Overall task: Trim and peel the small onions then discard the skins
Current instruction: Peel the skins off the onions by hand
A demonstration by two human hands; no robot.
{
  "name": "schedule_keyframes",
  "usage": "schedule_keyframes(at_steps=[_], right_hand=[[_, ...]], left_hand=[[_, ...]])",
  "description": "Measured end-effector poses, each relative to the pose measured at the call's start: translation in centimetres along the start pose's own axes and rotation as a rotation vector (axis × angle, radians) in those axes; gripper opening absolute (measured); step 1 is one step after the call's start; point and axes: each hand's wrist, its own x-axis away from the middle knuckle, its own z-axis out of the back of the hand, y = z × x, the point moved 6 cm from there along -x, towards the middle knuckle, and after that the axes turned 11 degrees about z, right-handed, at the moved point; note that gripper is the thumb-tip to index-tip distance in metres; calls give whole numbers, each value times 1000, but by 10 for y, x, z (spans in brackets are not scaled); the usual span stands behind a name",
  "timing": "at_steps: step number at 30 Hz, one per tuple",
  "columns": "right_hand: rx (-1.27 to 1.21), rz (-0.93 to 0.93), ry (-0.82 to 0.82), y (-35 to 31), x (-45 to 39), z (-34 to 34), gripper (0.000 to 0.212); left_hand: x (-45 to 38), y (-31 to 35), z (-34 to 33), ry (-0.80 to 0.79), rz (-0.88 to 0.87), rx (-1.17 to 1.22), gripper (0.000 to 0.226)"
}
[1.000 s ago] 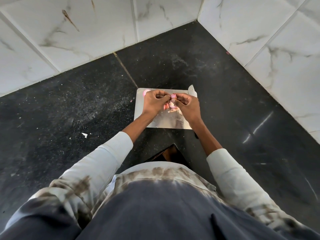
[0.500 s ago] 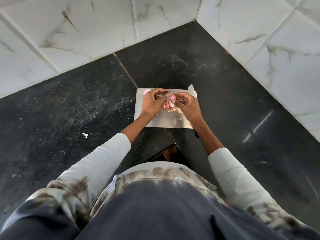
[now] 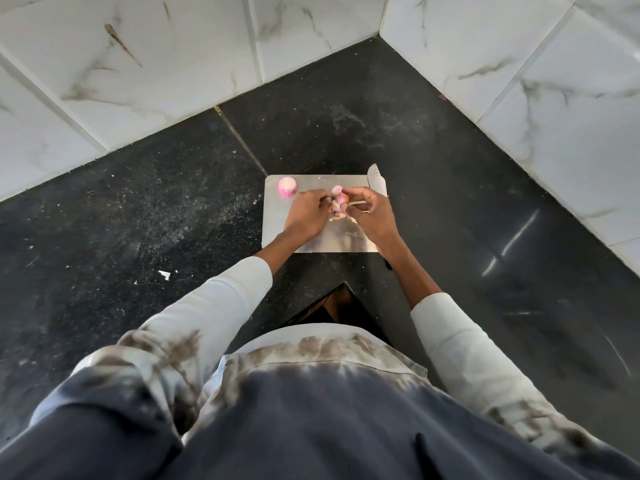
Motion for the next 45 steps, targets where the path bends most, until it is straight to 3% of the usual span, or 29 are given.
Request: schedule_keyframes(at_steps=[7, 15, 22, 28, 40, 45], right_hand=[[-14, -50, 32, 8, 0, -1, 33], [-124, -12, 44, -2, -1, -11, 33], [-138, -36, 51, 2, -2, -17, 33], [-119, -8, 65, 1, -6, -16, 34], [51, 94, 100, -19, -9, -19, 13], [138, 167, 66, -27, -10, -21, 19]], left_hand=[[6, 10, 4, -82, -108, 254, 25], [-3, -19, -4, -162, 194, 694, 20], [-1, -26, 4, -60, 203, 705, 16], [0, -29, 2, -125, 201, 793, 23], [-6, -31, 17, -26, 114, 669, 19], [-9, -32, 20, -15, 120, 605, 24]])
